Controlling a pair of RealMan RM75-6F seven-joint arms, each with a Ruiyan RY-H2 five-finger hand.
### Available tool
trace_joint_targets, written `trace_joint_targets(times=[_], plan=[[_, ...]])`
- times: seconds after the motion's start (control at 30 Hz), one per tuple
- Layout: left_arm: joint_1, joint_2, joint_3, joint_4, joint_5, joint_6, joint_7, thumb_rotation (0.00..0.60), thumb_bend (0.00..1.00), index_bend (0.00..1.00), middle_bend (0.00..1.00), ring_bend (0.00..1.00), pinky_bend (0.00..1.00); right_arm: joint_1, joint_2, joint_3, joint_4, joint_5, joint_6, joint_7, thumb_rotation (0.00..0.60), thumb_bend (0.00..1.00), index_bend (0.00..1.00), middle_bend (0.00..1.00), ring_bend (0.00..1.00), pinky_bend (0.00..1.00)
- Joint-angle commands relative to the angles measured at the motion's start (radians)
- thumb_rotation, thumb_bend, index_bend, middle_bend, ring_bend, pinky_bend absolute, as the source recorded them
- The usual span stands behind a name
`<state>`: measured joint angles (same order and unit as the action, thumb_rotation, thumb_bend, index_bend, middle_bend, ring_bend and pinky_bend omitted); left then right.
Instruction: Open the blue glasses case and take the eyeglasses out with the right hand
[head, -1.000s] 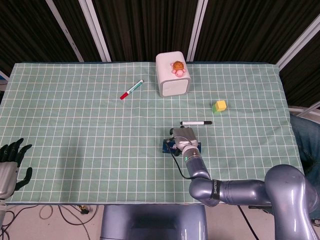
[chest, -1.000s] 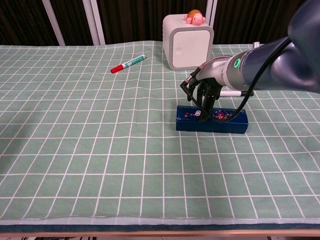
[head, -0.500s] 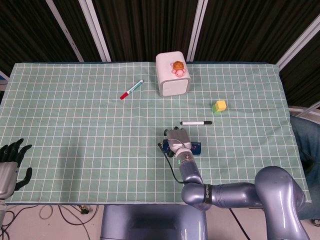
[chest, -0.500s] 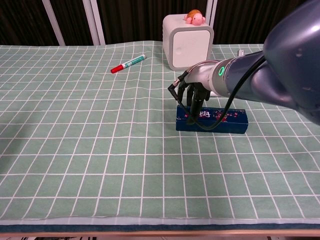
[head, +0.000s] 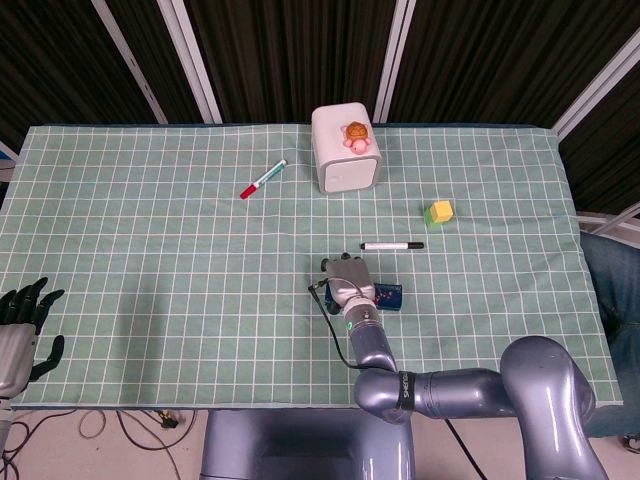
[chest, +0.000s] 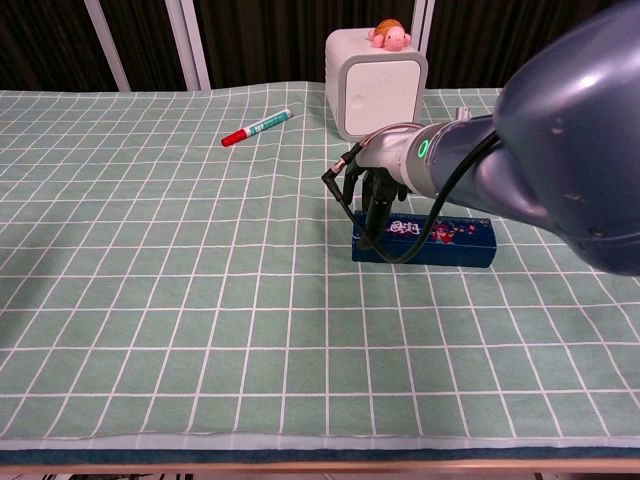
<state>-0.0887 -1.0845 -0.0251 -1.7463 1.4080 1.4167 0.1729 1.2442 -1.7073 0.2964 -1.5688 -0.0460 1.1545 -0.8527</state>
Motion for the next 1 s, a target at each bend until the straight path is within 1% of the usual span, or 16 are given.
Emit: trace_joint_targets(times=[0.03,0.4,1.0], plan=[[0.000,0.000,0.000,0.000,0.000,-0.001,0.001,0.600,0.46,0.14,0.00,0.00,0.02,-0.003,0.000,0.005,-0.002,0.000,0.004,-0.008,0.600,0.28,0.29,0.35,0.17,0.24],[0.000,0.000,0.001,-0.001,-0.002,-0.001,0.005,0.600,0.46,0.15,0.00,0.00,0.02,-0.016,-0.002,0.028,-0.002,0.001,0.001,-0.032,0.600,0.28,0.30,0.37,0.17,0.24],[-0.001,0.002,0.001,-0.001,-0.005,-0.002,0.006,0.600,0.46,0.15,0.00,0.00,0.02,-0.035,-0.013,0.042,0.012,-0.017,-0.003,-0.052,0.600,0.29,0.31,0.37,0.17,0.24]])
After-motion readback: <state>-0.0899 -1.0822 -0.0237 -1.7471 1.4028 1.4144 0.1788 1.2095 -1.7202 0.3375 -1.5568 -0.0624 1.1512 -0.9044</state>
